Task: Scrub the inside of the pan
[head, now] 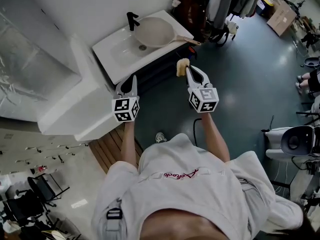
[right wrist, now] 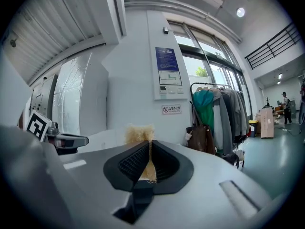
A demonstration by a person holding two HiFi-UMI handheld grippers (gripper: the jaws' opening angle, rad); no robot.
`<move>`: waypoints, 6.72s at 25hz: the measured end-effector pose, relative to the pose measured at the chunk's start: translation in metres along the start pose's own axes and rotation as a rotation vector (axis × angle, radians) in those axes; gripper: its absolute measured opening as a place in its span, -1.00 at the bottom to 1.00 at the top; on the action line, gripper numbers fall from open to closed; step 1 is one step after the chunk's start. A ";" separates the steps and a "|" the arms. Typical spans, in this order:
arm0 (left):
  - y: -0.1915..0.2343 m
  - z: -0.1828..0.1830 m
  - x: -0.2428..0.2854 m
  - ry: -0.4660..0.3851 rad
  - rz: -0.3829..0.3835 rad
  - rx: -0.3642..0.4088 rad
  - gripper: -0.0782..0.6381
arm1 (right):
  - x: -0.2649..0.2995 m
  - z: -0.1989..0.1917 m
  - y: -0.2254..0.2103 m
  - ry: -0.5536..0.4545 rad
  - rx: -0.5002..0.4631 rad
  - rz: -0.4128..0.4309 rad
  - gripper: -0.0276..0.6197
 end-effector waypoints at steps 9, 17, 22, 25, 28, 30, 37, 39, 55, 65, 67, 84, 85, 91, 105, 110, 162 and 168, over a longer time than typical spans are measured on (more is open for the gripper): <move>0.026 0.007 0.028 0.003 -0.030 0.008 -0.78 | 0.029 -0.004 0.004 0.002 0.004 -0.026 -0.84; 0.035 0.006 0.040 0.017 -0.050 0.017 -0.78 | 0.040 -0.005 0.003 -0.003 0.012 -0.044 -0.84; 0.032 0.004 0.047 0.023 -0.059 0.019 -0.78 | 0.041 -0.012 -0.001 0.014 0.015 -0.044 -0.84; 0.030 0.002 0.051 0.029 -0.065 0.019 -0.78 | 0.042 -0.013 -0.003 0.018 0.016 -0.043 -0.84; 0.029 0.001 0.056 0.036 -0.070 0.020 -0.78 | 0.046 -0.014 -0.005 0.020 0.019 -0.041 -0.84; 0.030 0.001 0.060 0.042 -0.072 0.022 -0.78 | 0.050 -0.015 -0.007 0.020 0.019 -0.039 -0.84; 0.036 0.002 0.081 0.046 -0.076 0.028 -0.78 | 0.067 -0.018 -0.015 0.024 0.019 -0.037 -0.84; 0.038 0.001 0.089 0.047 -0.078 0.026 -0.78 | 0.074 -0.019 -0.019 0.026 0.018 -0.036 -0.83; 0.078 0.011 0.179 0.076 -0.068 0.018 -0.78 | 0.166 -0.023 -0.054 0.041 0.044 -0.029 -0.84; 0.106 0.026 0.258 0.093 -0.046 0.015 -0.78 | 0.250 -0.014 -0.094 0.048 0.055 -0.008 -0.84; 0.113 0.032 0.277 0.093 -0.041 0.015 -0.78 | 0.269 -0.012 -0.103 0.049 0.058 -0.005 -0.84; 0.158 0.066 0.404 0.065 -0.024 0.022 -0.78 | 0.402 0.009 -0.164 0.030 0.040 0.029 -0.84; 0.160 0.068 0.409 0.064 -0.023 0.023 -0.78 | 0.407 0.010 -0.167 0.028 0.038 0.032 -0.84; 0.164 0.075 0.438 0.057 -0.018 0.033 -0.78 | 0.434 0.013 -0.185 0.020 0.038 0.041 -0.84; 0.174 0.064 0.464 0.103 0.036 0.014 -0.78 | 0.468 -0.006 -0.201 0.069 0.070 0.089 -0.84; 0.177 0.056 0.460 0.124 0.051 0.007 -0.78 | 0.471 -0.016 -0.199 0.087 0.094 0.094 -0.84; 0.239 -0.063 0.450 0.444 0.045 -0.198 -0.60 | 0.517 -0.110 -0.124 0.412 -0.012 0.235 -0.84; 0.238 -0.064 0.457 0.453 0.039 -0.212 -0.59 | 0.535 -0.112 -0.104 0.426 -0.188 0.313 -0.84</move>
Point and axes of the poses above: the fingertips, and each gripper's own axes: x forward along the fingers, y to its left, z out of its top, the point moved 10 cm from there along -x, backward along the fingers, and after that the axes turned 6 degrees about -x, right-handed, at the moved point
